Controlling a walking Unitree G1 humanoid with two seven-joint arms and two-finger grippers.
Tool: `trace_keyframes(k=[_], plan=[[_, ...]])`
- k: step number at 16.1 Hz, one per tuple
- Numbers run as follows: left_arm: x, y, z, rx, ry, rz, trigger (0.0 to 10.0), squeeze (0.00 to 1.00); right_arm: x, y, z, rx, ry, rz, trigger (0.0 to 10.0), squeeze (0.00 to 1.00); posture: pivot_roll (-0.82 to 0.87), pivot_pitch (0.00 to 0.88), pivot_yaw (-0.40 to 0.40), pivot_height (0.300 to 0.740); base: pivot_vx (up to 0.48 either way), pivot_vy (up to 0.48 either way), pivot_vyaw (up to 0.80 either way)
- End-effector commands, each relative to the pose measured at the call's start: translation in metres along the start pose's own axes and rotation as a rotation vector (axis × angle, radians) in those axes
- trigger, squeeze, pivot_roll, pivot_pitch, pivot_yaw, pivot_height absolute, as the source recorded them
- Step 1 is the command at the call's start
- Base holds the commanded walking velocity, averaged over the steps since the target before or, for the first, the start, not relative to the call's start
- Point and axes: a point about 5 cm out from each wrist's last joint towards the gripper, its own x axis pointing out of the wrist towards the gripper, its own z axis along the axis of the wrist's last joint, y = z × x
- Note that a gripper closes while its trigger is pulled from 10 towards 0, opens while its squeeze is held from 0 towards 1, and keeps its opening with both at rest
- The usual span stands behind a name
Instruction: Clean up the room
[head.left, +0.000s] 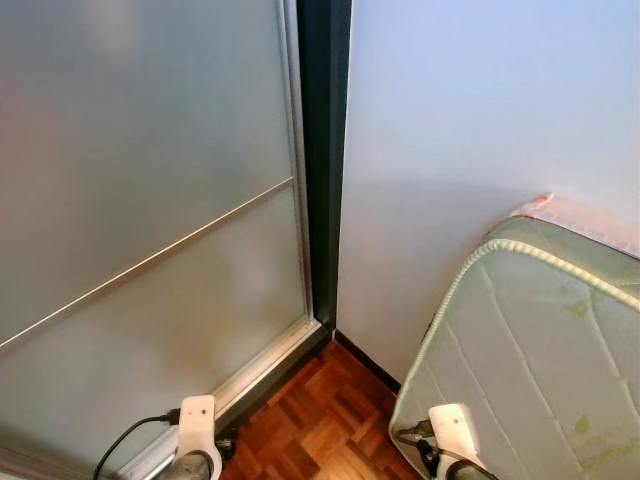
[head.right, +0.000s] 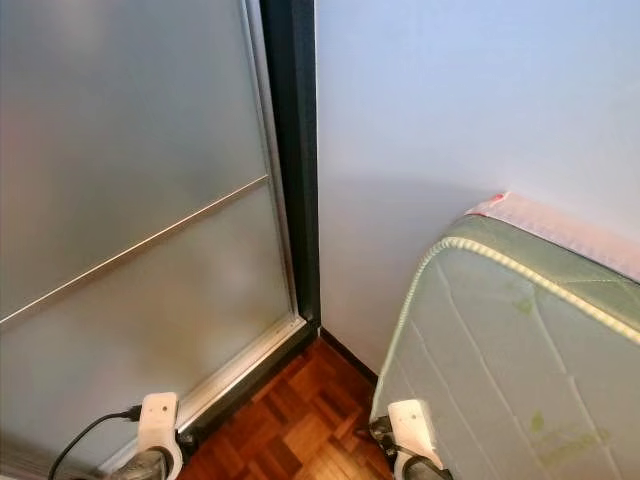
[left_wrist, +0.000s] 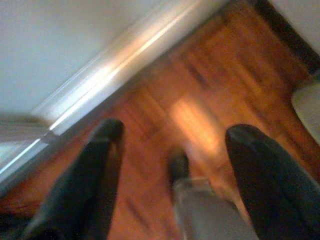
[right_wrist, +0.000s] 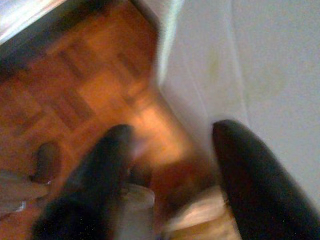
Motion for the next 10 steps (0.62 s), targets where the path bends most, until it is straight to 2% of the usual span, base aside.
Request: trace_keyframes(k=[1,2,4,8,10], plan=[[0.000,-0.003,-0.005,0.053,0.056,-0.021,10.0,0.00,-0.001,-0.014,0.002,0.077,-0.002,0.000,10.0,0.00,-0.03,0.000,0.027,0.740,0.000,0.000,0.00],[0.000,-0.011,-0.009,0.078,0.073,-0.024,10.0,0.00,-0.003,-0.016,-0.004,0.063,0.013,0.001,10.0,0.00,-0.03,0.000,0.027,0.740,0.000,0.000,0.00],[0.000,-0.014,-0.010,0.072,0.079,-0.021,10.0,0.00,-0.003,-0.016,-0.003,0.064,0.012,0.001,10.0,0.00,-0.03,0.000,0.026,0.740,0.000,0.000,0.00],[0.001,-0.010,-0.006,0.058,0.072,-0.009,10.0,0.00,-0.003,-0.016,-0.003,0.075,0.013,0.019,10.0,0.00,-0.03,0.000,0.023,0.740,0.000,0.000,0.00],[0.001,-0.009,-0.007,0.082,0.087,0.014,10.0,0.00,-0.003,-0.016,-0.003,0.069,0.016,0.026,10.0,0.00,-0.03,0.000,0.021,0.740,0.000,0.000,0.00]])
